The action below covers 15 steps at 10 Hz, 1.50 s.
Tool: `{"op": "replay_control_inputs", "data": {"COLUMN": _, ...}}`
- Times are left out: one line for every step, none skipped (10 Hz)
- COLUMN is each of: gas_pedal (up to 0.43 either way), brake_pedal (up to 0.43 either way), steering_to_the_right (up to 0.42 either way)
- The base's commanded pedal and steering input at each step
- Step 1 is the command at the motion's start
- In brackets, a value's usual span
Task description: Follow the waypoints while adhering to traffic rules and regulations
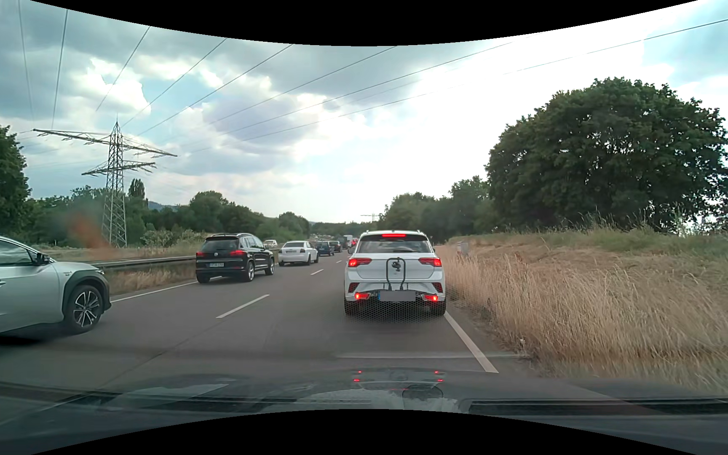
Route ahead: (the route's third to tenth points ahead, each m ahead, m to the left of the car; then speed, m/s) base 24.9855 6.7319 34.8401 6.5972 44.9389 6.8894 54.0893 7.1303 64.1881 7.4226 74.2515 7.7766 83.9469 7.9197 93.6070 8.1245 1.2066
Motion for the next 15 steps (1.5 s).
{"op": "replay_control_inputs", "data": {"gas_pedal": 0.0, "brake_pedal": 0.201, "steering_to_the_right": -0.005}}
{"op": "replay_control_inputs", "data": {"gas_pedal": 0.0, "brake_pedal": 0.207, "steering_to_the_right": -0.005}}
{"op": "replay_control_inputs", "data": {"gas_pedal": 0.0, "brake_pedal": 0.201, "steering_to_the_right": -0.005}}
{"op": "replay_control_inputs", "data": {"gas_pedal": 0.0, "brake_pedal": 0.201, "steering_to_the_right": -0.005}}
{"op": "replay_control_inputs", "data": {"gas_pedal": 0.0, "brake_pedal": 0.207, "steering_to_the_right": -0.005}}
{"op": "replay_control_inputs", "data": {"gas_pedal": 0.0, "brake_pedal": 0.207, "steering_to_the_right": -0.005}}
{"op": "replay_control_inputs", "data": {"gas_pedal": 0.0, "brake_pedal": 0.201, "steering_to_the_right": -0.005}}
{"op": "replay_control_inputs", "data": {"gas_pedal": 0.0, "brake_pedal": 0.201, "steering_to_the_right": -0.005}}
{"op": "replay_control_inputs", "data": {"gas_pedal": 0.0, "brake_pedal": 0.201, "steering_to_the_right": -0.005}}
{"op": "replay_control_inputs", "data": {"gas_pedal": 0.0, "brake_pedal": 0.201, "steering_to_the_right": -0.005}}
{"op": "replay_control_inputs", "data": {"gas_pedal": 0.0, "brake_pedal": 0.195, "steering_to_the_right": -0.005}}
{"op": "replay_control_inputs", "data": {"gas_pedal": 0.0, "brake_pedal": 0.195, "steering_to_the_right": -0.005}}
{"op": "replay_control_inputs", "data": {"gas_pedal": 0.0, "brake_pedal": 0.189, "steering_to_the_right": -0.005}}
{"op": "replay_control_inputs", "data": {"gas_pedal": 0.0, "brake_pedal": 0.183, "steering_to_the_right": -0.005}}
{"op": "replay_control_inputs", "data": {"gas_pedal": 0.0, "brake_pedal": 0.177, "steering_to_the_right": -0.005}}
